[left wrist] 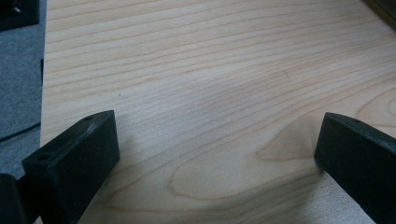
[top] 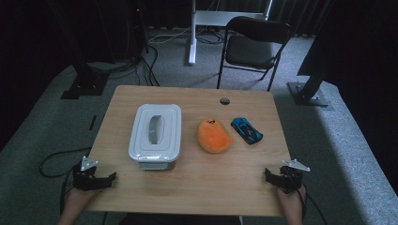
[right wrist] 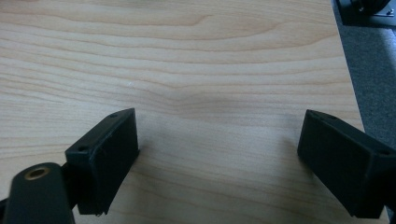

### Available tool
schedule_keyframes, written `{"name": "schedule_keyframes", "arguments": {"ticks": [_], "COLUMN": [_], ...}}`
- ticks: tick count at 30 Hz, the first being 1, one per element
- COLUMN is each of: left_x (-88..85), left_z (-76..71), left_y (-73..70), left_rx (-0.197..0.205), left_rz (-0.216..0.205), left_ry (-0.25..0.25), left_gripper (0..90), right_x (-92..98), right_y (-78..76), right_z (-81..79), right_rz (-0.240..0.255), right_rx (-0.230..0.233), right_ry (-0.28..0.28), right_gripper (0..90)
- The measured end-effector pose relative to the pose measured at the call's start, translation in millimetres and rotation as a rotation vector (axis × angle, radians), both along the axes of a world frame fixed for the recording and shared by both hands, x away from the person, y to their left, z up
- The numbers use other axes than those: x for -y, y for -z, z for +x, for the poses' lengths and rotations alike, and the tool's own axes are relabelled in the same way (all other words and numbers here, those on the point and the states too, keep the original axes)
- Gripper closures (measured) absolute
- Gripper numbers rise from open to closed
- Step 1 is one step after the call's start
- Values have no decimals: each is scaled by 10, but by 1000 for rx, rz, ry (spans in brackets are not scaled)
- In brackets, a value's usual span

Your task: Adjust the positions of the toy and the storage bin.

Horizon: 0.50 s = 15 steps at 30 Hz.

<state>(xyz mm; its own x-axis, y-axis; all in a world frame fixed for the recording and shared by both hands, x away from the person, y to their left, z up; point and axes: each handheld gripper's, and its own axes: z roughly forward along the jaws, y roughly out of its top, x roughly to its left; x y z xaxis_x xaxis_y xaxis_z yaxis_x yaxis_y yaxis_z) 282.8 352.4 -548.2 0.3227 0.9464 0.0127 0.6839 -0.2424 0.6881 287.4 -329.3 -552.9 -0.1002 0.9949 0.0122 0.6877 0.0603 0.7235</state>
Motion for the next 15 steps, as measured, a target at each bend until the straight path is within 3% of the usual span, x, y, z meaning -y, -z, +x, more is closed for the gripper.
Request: {"name": "schedule_keyframes", "arguments": {"ticks": [4, 9, 10, 11, 15], "left_x": [-9, -10, -10, -15, -16], "left_z": [7, 7, 7, 8, 8], "left_y": [-1, -1, -1, -1, -1], "left_rx": [-1, -1, 0, 0, 0], "left_rz": [0, 1, 0, 0, 0], "left_ry": [13, 14, 15, 21, 23], "left_gripper": [3, 3, 3, 3, 3], "right_x": [-17, -14, -9, 0, 3], "right_y": [0, 1, 1, -10, -34], "right_z": [-10, -9, -7, 6, 66], "right_rz": [-1, -1, -2, -3, -10], "right_rx": [1, 2, 2, -12, -37], "right_ry": [31, 28, 19, -28, -83], "right_gripper": [115, 115, 114, 106, 116]}}
